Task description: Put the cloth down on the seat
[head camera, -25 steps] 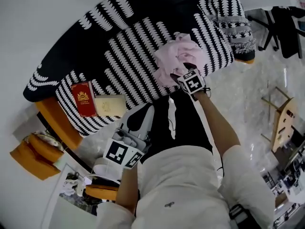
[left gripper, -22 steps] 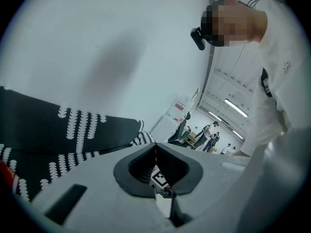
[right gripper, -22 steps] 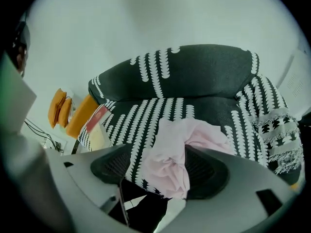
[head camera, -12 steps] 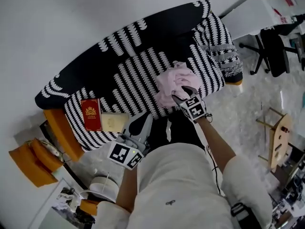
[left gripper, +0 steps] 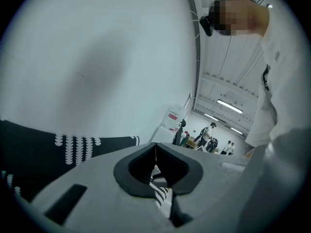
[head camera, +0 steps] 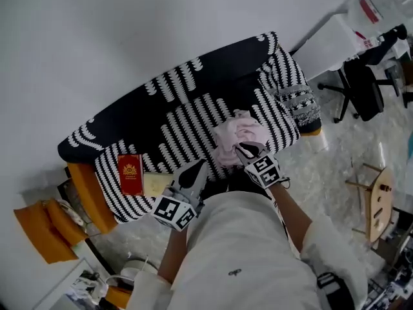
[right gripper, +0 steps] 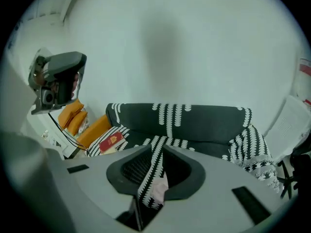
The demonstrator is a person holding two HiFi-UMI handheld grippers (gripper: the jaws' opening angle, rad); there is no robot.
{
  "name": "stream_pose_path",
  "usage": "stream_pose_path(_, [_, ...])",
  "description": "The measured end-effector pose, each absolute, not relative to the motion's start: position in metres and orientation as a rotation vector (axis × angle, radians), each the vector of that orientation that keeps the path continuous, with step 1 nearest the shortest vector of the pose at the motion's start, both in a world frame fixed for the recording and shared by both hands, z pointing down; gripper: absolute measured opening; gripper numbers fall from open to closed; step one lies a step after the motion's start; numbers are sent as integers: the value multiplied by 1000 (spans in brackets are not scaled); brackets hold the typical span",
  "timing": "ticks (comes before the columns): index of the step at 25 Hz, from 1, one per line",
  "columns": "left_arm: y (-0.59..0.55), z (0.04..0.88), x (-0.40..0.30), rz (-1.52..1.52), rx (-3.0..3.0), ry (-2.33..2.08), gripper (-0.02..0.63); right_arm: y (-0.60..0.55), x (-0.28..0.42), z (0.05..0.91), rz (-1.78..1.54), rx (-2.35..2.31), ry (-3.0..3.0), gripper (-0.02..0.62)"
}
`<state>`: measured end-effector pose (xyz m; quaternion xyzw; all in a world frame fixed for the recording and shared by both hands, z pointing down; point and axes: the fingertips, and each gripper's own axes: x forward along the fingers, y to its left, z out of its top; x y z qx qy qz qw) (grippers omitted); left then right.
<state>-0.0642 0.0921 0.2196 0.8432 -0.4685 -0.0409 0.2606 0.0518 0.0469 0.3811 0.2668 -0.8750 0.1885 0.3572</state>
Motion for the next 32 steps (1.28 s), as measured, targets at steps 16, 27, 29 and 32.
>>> stream_pose_path(16, [93, 209, -67, -113, 2353, -1249, 12, 67, 25, 293, 466, 722, -2469, 9])
stream_pose_path(27, [113, 197, -54, -119, 2330, -1354, 12, 81, 40, 273, 452, 650, -2547, 9])
stream_pose_path(29, [120, 194, -45, -121, 2321, -1386, 12, 84, 49, 266, 434, 631, -2574, 9])
stream_pose_path(32, [132, 190, -23, -125, 2303, -1431, 12, 93, 70, 255, 404, 596, -2610, 9])
